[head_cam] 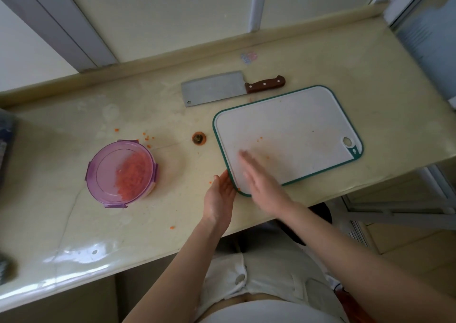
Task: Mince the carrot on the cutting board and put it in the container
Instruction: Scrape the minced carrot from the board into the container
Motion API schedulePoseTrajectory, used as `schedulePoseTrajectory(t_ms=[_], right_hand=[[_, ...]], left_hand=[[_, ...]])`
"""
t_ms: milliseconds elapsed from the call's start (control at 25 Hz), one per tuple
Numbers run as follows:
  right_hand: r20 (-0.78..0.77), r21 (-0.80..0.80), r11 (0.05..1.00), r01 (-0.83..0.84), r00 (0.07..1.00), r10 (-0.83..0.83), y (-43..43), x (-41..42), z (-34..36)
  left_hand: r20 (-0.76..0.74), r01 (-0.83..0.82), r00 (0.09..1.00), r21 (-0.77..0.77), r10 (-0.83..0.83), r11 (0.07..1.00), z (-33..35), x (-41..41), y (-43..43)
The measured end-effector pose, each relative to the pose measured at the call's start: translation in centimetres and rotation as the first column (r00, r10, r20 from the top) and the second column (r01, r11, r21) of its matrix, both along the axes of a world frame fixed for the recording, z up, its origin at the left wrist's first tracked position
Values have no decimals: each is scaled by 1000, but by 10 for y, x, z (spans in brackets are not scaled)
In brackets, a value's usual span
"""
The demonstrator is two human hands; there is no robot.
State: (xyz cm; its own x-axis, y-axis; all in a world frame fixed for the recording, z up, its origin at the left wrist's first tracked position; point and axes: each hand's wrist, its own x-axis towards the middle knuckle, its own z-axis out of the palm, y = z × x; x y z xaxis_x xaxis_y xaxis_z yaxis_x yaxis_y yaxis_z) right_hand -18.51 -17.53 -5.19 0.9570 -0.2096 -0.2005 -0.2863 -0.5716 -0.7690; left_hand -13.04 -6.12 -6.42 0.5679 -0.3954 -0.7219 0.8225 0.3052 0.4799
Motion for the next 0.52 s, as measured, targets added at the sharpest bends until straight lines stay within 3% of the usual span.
schedulePoseTrajectory(t_ms=[120, 240, 400, 440, 520], right_hand=[[-155, -245, 966, 83, 980, -123, -58, 34, -14], [-240, -323, 945, -50, 970, -30, -60, 35, -23], [-80, -157, 944, -291, 956, 282, 8, -29, -10], [-30, -107, 953, -282, 959, 281, 8, -41, -7], [17, -140, 985, -105, 994, 108, -15, -45, -7]], left_hand=[[-48, -22, 999, -10, 22, 1000, 2, -5, -3], [-83, -44, 996, -24, 42, 999, 1, -11, -6], [-85, 31, 996, -41, -34, 999, 3, -29, -4], [-75, 68, 995, -27, -69, 997, 4, -33, -4], [-82, 143, 987, 25, -140, 989, 6, -39, -7]])
